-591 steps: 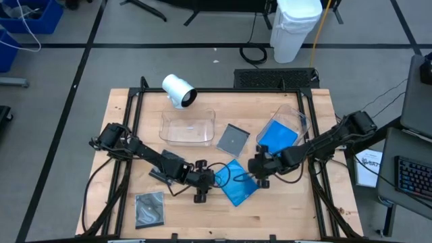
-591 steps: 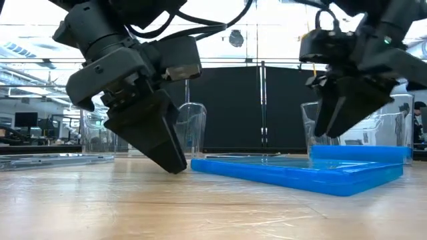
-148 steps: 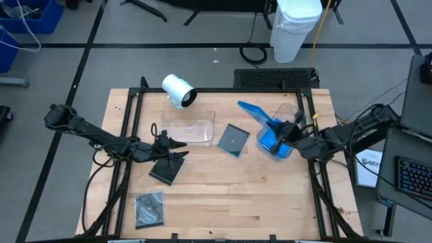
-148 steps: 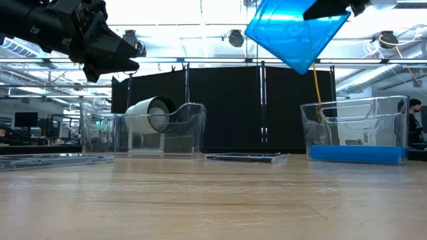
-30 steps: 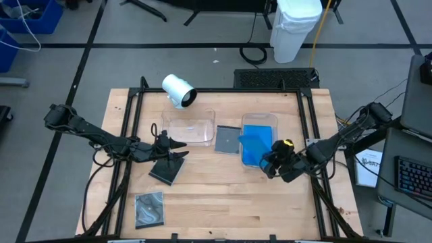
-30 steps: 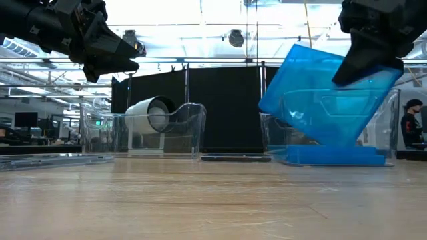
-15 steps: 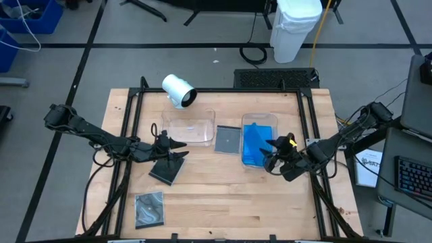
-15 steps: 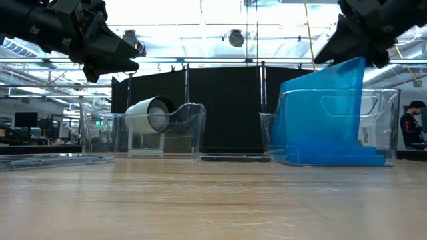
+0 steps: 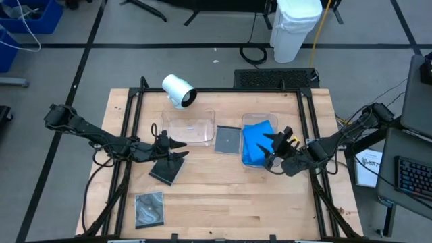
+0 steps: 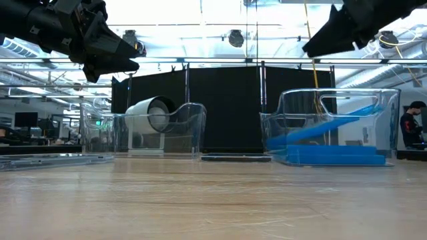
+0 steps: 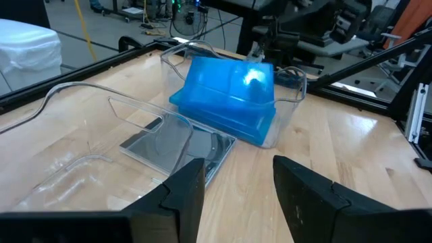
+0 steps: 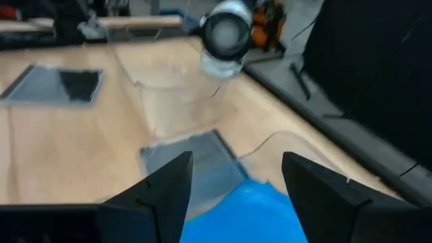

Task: Pick & place jewel cases by type
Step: Put the top right black cd case into the left transparent bin

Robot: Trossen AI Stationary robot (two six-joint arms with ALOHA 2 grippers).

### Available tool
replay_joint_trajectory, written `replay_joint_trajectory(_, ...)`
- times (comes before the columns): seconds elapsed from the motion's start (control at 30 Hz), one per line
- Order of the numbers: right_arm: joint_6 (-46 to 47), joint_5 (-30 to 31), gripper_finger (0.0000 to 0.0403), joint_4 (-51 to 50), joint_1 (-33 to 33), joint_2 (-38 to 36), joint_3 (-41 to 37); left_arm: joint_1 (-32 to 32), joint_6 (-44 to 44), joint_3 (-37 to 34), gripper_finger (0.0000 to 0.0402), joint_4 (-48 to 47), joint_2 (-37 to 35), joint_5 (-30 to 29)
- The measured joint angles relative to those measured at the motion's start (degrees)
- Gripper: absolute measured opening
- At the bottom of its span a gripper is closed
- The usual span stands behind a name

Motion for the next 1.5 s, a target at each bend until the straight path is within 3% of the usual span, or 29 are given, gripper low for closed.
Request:
replay_joint_trajectory(0.17,-1.31,-16.4,0.0199,-0.02,-3.27,0.0,0.0,0.0,0.0,0.0,0.0179,0.02,0.0,0.0)
replay_joint_trajectory(0.3,-3.69,-26.72,0.0153,-0.01,-4.8,0.0,0.0,0.0,0.0,0.0,0.0179,0.0,0.0,0.0)
replay_joint_trajectory(0.5,-7.55,-27.79,0.0067,0.6,-6.6,0.0,-0.01,0.0,0.0,0.0,0.0179,0.0,0.0,0.0)
replay_joint_trajectory(0.67,-15.66,-28.04,0.0007,14.37,-7.89,0.04,-4.78,0.0,0.0,0.0,0.0179,0.0,0.0,0.02)
replay_joint_trajectory(0.8,-23.74,-29.36,0.0017,28.76,-8.09,-0.38,-10.52,0.0,0.0,0.0,0.0179,0.02,0.0,0.0)
replay_joint_trajectory(0.97,-25.55,-38.65,0.0025,36.03,-11.62,-5.77,-16.53,0.0,-0.01,0.0,0.0179,0.02,0.0,0.0)
replay_joint_trajectory(1.2,-24.16,-45.69,0.0006,42.09,-19.47,-9.18,-21.94,0.0,0.0,0.0,0.0179,0.01,0.01,0.01)
replay_joint_trajectory(1.5,-32.47,-46.24,0.0001,49.31,-21.33,-7.43,-21.99,0.0,-0.01,0.0,0.0179,0.02,0.0,0.02)
